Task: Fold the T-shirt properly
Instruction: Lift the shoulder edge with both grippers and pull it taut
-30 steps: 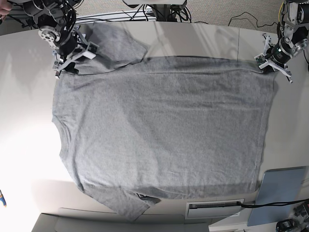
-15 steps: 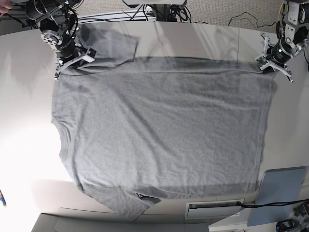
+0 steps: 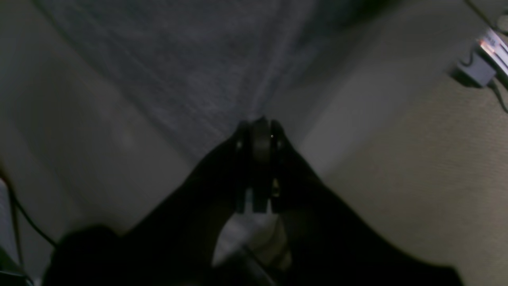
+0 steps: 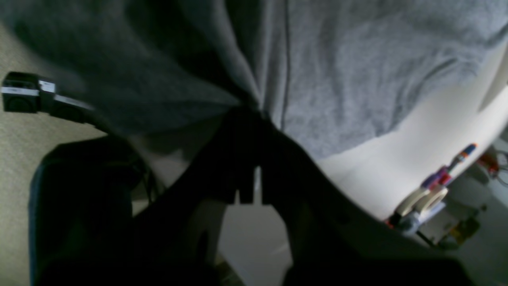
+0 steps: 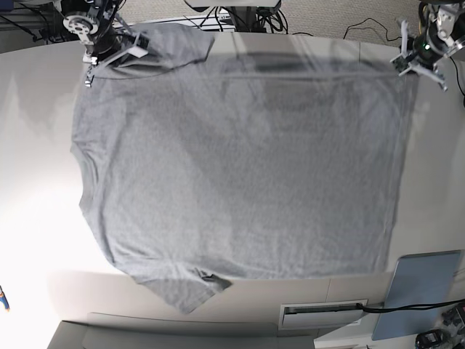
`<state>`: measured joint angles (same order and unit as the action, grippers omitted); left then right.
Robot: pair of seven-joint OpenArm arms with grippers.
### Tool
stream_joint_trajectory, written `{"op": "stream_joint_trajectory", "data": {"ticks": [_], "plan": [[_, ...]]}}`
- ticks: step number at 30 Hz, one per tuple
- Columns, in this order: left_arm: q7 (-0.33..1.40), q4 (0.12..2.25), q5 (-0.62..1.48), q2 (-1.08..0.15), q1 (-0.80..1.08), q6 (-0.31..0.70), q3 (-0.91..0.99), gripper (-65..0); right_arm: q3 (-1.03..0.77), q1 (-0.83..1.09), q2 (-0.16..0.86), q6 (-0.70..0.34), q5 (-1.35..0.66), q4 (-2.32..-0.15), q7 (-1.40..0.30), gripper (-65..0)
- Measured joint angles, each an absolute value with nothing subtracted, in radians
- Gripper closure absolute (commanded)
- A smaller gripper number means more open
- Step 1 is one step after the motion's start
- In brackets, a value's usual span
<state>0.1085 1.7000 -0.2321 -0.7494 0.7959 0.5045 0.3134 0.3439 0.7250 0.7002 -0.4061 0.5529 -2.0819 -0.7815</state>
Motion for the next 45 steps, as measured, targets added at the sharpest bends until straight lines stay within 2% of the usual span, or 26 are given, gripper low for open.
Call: {"op": "stream_joint_trajectory", "data": {"ticks": [11,21,24,27,29,40,45], "plan": [[0.109,1.832,-0.190,-0.754,1.005,0.554,0.452,0.0,0.343,0.882,0.701,-0.348,0.645,-2.160,-0.809,0.0],[0.113,1.845,-0.190,-0.756,1.024,0.555,0.459,0.0,0.343,0.944,0.701,-0.312,0.700,-2.201,-0.815,0.0],[0.116,1.853,-0.190,-0.756,1.025,0.517,0.458,0.0,0.343,0.942,0.701,-0.235,0.763,-2.201,-0.813,0.0],[0.117,1.876,-0.189,-0.757,1.019,0.426,0.459,0.0,0.342,0.906,0.701,-0.202,0.776,-2.201,-0.814,0.0],[0.118,1.886,-0.173,-0.757,1.010,0.412,0.459,0.0,0.343,0.870,0.701,-0.202,0.777,-2.201,-0.815,0.0],[0.120,1.844,-0.121,-0.658,0.815,0.439,0.458,0.0,0.344,0.675,0.700,-0.201,0.662,-2.195,-0.746,0.0],[0.104,1.790,-0.117,-0.625,0.728,0.473,0.457,0.0,0.344,0.567,0.699,-0.202,0.593,-2.120,-0.715,0.0]]}}
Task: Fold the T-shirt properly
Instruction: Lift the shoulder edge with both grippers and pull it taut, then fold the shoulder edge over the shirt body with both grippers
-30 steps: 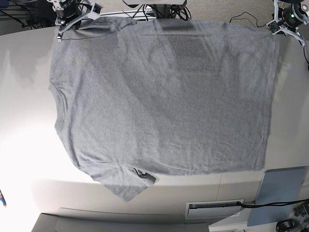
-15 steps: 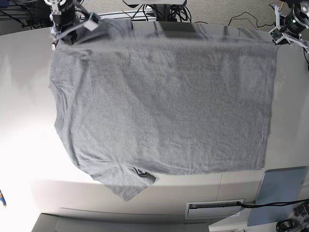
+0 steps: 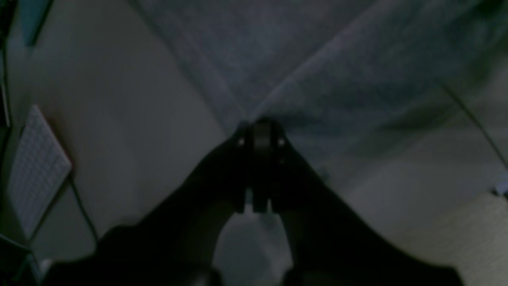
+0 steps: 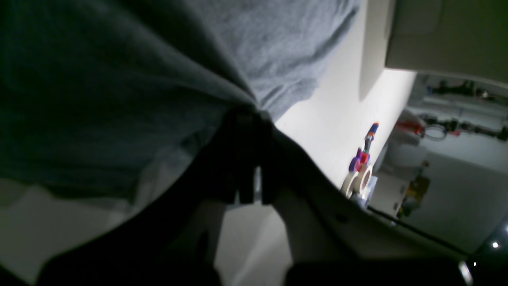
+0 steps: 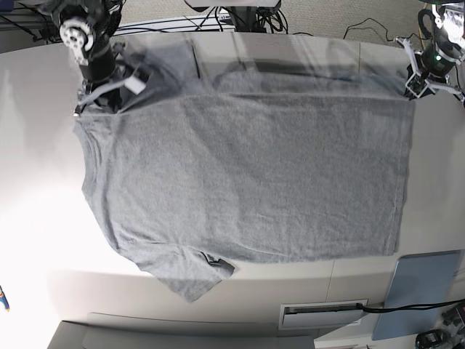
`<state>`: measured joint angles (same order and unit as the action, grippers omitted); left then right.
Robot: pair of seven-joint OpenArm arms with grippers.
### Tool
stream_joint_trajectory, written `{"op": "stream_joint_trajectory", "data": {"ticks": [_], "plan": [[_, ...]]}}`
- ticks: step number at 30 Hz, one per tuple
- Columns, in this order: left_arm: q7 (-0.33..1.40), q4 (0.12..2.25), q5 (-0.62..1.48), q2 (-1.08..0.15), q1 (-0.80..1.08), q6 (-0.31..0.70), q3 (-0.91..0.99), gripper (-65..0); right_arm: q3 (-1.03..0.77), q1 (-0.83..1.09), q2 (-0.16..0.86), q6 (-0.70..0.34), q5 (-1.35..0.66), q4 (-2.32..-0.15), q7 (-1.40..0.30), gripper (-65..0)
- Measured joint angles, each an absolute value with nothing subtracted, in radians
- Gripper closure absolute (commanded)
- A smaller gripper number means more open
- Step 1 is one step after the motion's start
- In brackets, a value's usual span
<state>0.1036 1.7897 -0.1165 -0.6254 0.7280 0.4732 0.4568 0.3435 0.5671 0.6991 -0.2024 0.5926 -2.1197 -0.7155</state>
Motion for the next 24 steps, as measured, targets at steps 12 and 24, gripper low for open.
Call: {"op": "stream_joint_trajectory", "data": {"ticks": [12,24], "plan": [[0.106,1.685,-0.062,-0.604,0.556,0.519,0.456,0.0,0.348,0.364,0.692,-0.203,0.491,-1.957,-0.654,0.0],[0.105,1.642,-0.047,-0.601,0.482,0.517,0.456,0.0,0.348,0.233,0.692,-0.233,0.391,-1.890,-0.635,0.0]]}}
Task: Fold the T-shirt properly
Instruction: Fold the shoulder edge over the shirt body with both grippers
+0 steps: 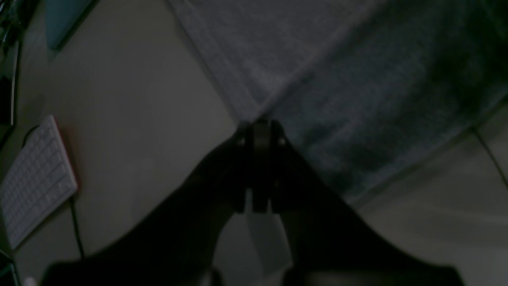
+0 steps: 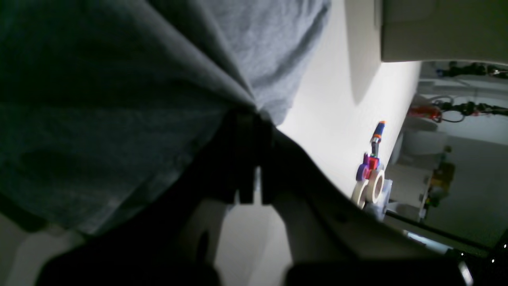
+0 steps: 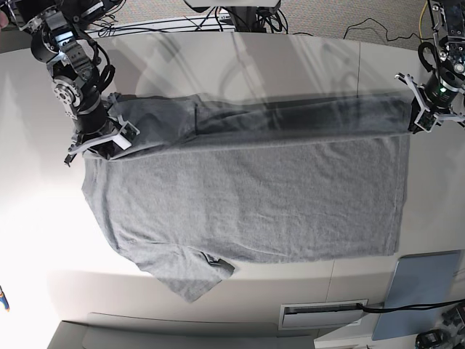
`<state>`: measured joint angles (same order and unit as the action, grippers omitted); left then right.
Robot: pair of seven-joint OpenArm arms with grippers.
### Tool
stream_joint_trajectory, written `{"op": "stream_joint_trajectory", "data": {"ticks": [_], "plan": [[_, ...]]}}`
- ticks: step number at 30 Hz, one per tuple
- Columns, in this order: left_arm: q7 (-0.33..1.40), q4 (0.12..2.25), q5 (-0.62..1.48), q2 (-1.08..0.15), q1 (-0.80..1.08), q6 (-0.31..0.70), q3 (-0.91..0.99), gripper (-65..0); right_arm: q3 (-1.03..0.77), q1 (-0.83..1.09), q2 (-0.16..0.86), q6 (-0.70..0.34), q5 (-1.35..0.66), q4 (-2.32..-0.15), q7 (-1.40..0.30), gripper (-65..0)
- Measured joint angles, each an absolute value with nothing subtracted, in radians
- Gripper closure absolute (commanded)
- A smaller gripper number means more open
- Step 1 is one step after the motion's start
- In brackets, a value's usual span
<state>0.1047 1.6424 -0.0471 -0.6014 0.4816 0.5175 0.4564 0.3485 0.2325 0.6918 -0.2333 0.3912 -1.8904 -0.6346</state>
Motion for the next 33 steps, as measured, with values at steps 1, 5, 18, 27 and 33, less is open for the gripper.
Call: {"op": "stream_joint_trajectory", "data": {"ticks": [1,5,18,27,33], "plan": [[0.105,1.642,-0.047,-0.601,0.478,0.517,0.456,0.0,0.348,0.227,0.692,-0.233,0.391,-1.890,-0.634,0.0],[0.105,1.642,-0.032,-0.602,0.453,0.517,0.456,0.0,0.357,0.200,0.692,-0.232,0.391,-1.890,-0.631,0.0],[0.116,1.641,-0.032,-0.602,0.401,0.532,0.448,0.0,0.445,0.166,0.692,-0.232,0.410,-1.890,-0.654,0.0],[0.196,1.641,-0.031,-0.615,0.317,0.486,0.333,0.0,0.445,0.166,0.692,-0.203,0.429,-1.890,-0.661,0.0],[0.282,1.637,-0.029,-0.623,0.222,0.370,0.260,0.0,0.445,0.166,0.692,-0.202,0.429,-1.890,-0.669,0.0]]}}
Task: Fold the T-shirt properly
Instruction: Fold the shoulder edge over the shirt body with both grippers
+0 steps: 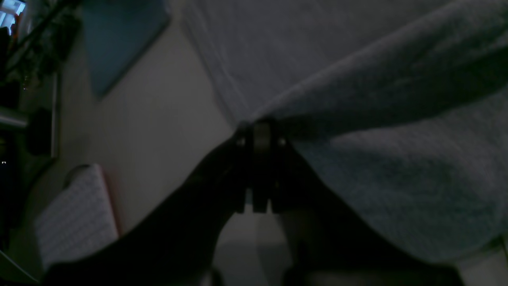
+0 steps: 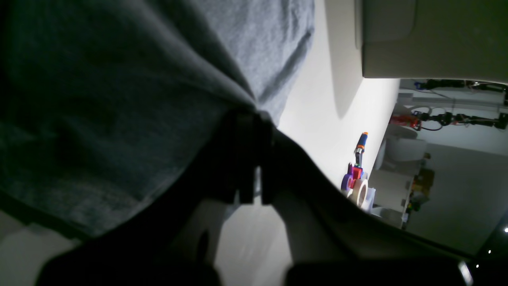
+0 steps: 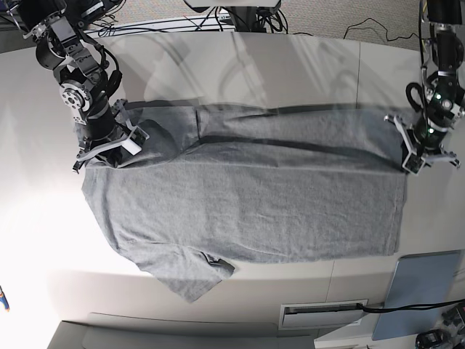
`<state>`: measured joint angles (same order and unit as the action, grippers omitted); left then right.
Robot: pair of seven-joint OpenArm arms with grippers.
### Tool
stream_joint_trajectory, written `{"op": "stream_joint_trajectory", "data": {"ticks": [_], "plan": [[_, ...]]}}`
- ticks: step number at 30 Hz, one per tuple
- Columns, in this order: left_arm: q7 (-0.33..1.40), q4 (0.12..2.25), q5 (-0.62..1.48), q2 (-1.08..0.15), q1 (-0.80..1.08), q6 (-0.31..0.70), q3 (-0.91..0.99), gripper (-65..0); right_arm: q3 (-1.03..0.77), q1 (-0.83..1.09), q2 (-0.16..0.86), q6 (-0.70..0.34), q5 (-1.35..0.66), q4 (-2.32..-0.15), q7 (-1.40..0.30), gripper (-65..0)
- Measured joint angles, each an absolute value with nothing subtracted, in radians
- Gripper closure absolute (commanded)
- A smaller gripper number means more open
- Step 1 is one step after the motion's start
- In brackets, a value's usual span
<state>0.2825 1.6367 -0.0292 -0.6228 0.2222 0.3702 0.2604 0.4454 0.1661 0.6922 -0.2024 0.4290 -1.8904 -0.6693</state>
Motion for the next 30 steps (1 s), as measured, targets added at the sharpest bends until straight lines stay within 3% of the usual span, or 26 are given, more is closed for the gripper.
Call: {"op": "stream_joint_trajectory", "data": {"ticks": [9,30], "plan": [[0.288,1.468,0.018,-0.623,0.135,0.422,0.260,0.0,0.445,0.166,0.692,-0.202,0.429,-1.890,-0.676,0.0],[0.243,1.463,0.017,-0.623,0.133,0.431,0.260,0.0,0.445,0.166,0.692,-0.202,0.429,-1.890,-0.677,0.0]]}}
